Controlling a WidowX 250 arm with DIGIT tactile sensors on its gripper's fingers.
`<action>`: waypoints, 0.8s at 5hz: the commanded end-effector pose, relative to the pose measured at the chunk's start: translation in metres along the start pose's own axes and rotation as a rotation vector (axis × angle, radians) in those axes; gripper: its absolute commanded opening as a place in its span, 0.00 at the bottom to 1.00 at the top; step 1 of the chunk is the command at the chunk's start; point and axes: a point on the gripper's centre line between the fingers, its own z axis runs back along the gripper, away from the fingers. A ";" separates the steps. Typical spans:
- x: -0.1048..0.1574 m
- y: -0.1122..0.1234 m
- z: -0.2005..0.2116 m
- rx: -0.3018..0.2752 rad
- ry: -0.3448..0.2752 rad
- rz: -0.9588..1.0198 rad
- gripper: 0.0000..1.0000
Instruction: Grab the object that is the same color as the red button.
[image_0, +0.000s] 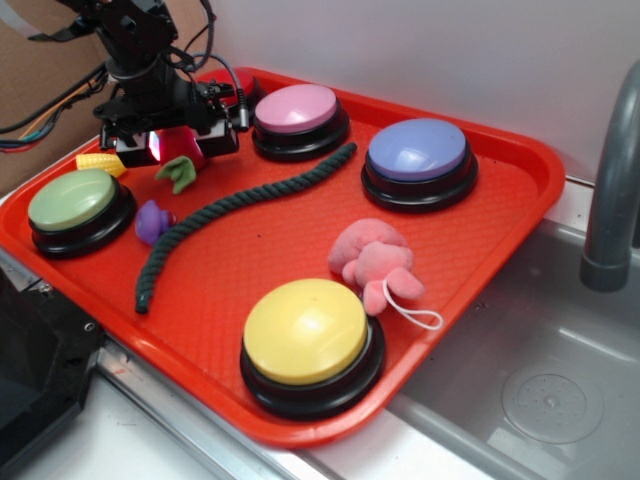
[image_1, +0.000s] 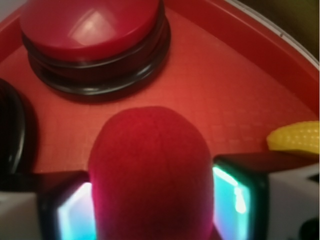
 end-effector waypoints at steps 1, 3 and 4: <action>0.012 -0.001 0.021 -0.049 -0.019 -0.014 0.00; -0.010 -0.027 0.094 -0.150 0.179 -0.227 0.00; -0.026 -0.038 0.137 -0.194 0.261 -0.431 0.00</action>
